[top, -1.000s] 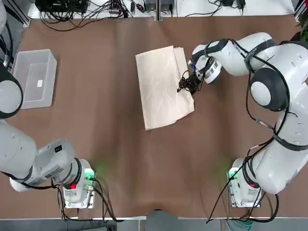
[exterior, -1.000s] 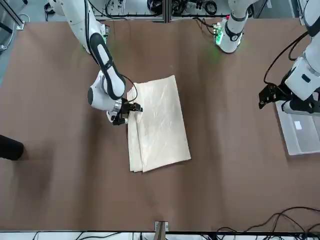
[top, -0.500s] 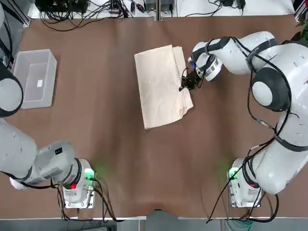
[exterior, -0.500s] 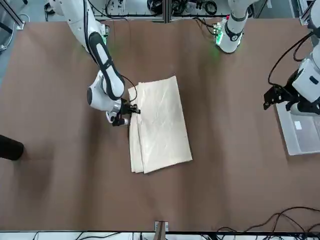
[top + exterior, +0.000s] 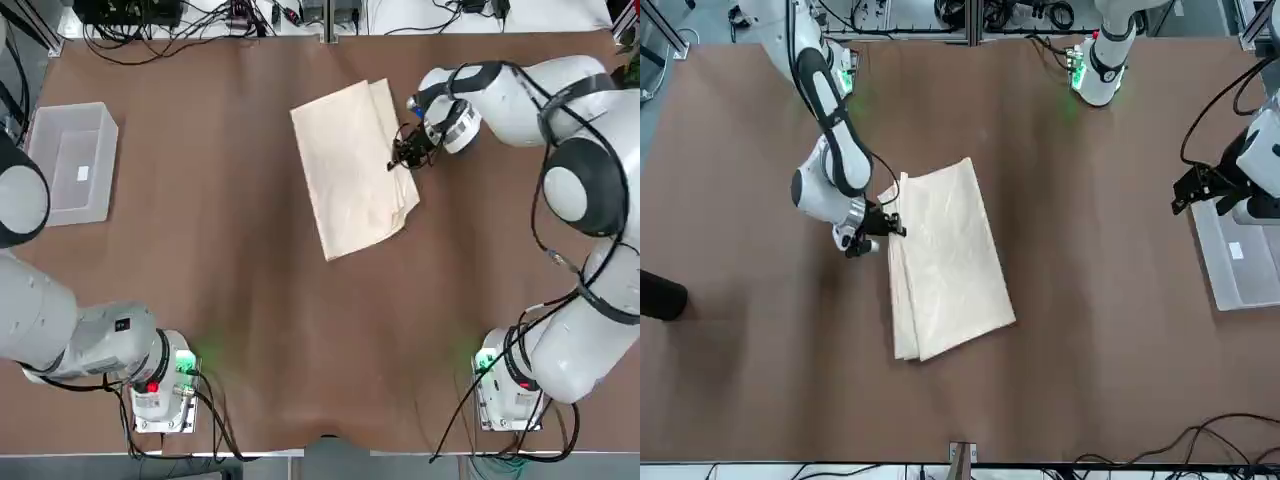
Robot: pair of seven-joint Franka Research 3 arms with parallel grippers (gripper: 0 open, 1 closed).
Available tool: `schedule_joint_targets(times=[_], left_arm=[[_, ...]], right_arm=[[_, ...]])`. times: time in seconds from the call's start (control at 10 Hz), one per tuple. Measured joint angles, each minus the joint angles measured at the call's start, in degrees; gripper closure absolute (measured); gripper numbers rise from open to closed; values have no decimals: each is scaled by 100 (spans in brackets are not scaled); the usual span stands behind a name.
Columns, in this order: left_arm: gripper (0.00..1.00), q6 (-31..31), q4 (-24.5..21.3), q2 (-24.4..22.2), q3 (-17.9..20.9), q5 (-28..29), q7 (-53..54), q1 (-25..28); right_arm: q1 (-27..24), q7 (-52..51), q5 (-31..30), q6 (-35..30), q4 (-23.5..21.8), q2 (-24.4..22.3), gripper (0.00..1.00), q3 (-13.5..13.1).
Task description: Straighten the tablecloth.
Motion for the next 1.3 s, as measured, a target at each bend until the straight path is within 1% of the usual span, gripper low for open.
schedule_joint_targets(times=[0.1,0.3,0.4,0.6,0.7,0.8,1.1,1.3], left_arm=[[0,-1,0,-6,16,0,-2,-59],[0,-6,0,-16,28,0,6,-93],[0,-6,0,-18,29,0,7,-124],[0,-9,0,-18,38,0,7,-163],[0,-9,0,-18,45,0,7,-163],[0,-9,0,-18,53,0,7,-163],[0,-10,0,-18,49,0,6,-168],[0,-10,0,-18,45,0,7,-169]], right_arm=[[-97,-4,-118,-29,-221,-260,97,-139],[-622,-66,-493,-180,-577,-780,97,-248],[-978,-103,-786,-456,-672,-989,97,-266],[-1903,-354,-1543,-1143,-708,-1246,97,-289],[-2263,-592,-1734,-1275,-721,-1288,97,-298],[-2510,-872,-1799,-1298,-739,-1292,97,-299],[-2848,-1465,-1852,-1290,-789,-1289,97,-291],[-3133,-1708,-2071,-1271,-788,-1285,97,-289]])
